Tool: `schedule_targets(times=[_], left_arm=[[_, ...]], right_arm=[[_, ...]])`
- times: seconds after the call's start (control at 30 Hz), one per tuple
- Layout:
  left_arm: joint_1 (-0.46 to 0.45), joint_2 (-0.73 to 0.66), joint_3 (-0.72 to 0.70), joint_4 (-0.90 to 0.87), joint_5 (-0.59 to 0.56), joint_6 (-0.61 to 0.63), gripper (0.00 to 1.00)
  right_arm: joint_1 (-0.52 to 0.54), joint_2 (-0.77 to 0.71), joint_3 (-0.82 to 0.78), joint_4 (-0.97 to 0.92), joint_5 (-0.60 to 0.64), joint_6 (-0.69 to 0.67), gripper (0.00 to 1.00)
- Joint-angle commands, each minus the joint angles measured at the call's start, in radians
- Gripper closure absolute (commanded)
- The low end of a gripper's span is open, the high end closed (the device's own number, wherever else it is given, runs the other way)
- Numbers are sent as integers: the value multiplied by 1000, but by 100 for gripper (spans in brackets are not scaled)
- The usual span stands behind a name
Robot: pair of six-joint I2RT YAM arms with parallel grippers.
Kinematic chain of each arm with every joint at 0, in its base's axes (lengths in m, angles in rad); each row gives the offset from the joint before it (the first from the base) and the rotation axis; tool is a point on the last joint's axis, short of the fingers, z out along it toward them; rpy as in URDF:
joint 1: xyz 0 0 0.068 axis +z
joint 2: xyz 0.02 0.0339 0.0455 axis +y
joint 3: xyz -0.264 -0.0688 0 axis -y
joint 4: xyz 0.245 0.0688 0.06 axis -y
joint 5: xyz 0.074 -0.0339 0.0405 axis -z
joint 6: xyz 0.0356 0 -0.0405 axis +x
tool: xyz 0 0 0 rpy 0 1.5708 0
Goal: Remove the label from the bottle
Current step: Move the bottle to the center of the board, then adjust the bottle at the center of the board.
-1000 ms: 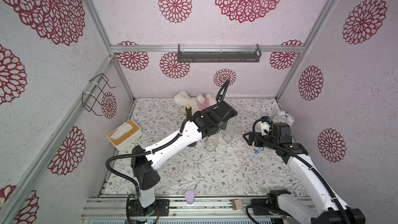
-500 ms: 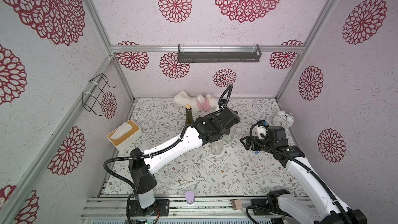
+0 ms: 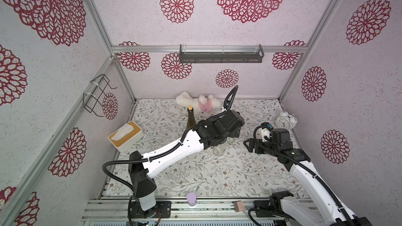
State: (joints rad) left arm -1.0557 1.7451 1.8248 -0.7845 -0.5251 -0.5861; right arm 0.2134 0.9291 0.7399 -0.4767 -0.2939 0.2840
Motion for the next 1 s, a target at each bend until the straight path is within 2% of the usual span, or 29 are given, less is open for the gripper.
schedule_targets(times=[0.0,0.23,0.37,0.47,0.57,0.77,0.97], left_arm=[[0,-84,-24,52,91,80,0],[40,-236,-183,118,343,278,2],[113,-319,-277,159,578,338,1],[119,-357,-309,154,618,434,1],[144,-397,-363,184,644,479,1],[259,-426,-435,247,779,502,4],[309,-401,-450,297,830,529,8]], right_arm=[[4,-7,43,-20,-29,23,5],[4,-10,59,-35,-41,14,4],[3,7,76,-60,-49,1,4],[2,-8,71,-40,-93,13,4],[2,-18,74,-35,-111,19,4],[2,-30,69,-35,-106,31,4],[1,-36,42,-23,-101,39,4]])
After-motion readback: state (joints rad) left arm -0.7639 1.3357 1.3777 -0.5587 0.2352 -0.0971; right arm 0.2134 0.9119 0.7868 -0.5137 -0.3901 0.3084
